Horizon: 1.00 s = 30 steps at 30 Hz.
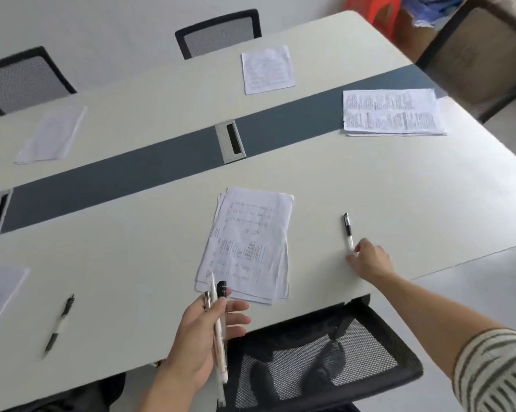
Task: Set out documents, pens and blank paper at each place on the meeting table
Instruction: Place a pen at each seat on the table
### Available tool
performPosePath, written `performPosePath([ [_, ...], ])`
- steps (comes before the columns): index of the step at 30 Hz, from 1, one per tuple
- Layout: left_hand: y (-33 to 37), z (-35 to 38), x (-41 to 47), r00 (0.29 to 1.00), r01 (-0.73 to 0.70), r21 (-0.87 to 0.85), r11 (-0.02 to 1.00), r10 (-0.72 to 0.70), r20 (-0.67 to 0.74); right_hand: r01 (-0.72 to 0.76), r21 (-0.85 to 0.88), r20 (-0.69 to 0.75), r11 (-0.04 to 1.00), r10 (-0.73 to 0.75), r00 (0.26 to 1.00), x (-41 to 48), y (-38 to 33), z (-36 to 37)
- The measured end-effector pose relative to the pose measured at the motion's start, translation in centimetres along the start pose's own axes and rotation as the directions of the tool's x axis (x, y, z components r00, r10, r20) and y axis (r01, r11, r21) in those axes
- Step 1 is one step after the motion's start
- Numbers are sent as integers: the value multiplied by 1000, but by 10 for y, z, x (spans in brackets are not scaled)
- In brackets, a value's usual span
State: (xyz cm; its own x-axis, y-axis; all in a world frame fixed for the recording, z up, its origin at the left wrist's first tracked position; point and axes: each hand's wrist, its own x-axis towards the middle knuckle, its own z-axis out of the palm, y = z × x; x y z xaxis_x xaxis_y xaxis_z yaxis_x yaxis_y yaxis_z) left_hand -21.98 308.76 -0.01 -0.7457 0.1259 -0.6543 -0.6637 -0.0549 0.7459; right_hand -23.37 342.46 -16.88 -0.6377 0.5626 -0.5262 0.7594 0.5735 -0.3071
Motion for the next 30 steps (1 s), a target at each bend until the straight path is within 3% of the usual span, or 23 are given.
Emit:
performPosePath([
  [3, -1, 15, -9, 999, -36, -78, 996, 39, 29, 76, -62, 2, 995, -76, 997, -13, 1, -11],
  [9, 8, 50, -12, 978, -84, -64, 994, 94, 184, 283, 152, 44, 947, -292, 955, -114, -4, -37],
  [12, 4, 88, -6, 943, -100, 49, 994, 79, 322, 282, 372, 118, 884, -346, 931, -178, 10, -50],
  [15, -8, 140, -9, 897, -132, 141, 981, 58, 439, 154, 662, 215, 734, -382, 899, -216, 32, -69],
  [20, -34, 231, -25, 822, -170, 196, 966, 29, 568, 76, 847, 138, 525, -356, 924, -219, 85, -98],
  [25, -62, 340, -27, 772, -234, 288, 929, -3, 636, 67, 875, 81, 479, -281, 956, -182, 170, -149],
  [27, -74, 392, -26, 786, -263, 294, 919, 27, 617, 47, 871, 70, 488, -217, 974, -165, 215, -178],
  [30, -86, 466, -28, 864, -178, 185, 966, 64, 499, 30, 874, 26, 485, -107, 994, -143, 282, -221],
])
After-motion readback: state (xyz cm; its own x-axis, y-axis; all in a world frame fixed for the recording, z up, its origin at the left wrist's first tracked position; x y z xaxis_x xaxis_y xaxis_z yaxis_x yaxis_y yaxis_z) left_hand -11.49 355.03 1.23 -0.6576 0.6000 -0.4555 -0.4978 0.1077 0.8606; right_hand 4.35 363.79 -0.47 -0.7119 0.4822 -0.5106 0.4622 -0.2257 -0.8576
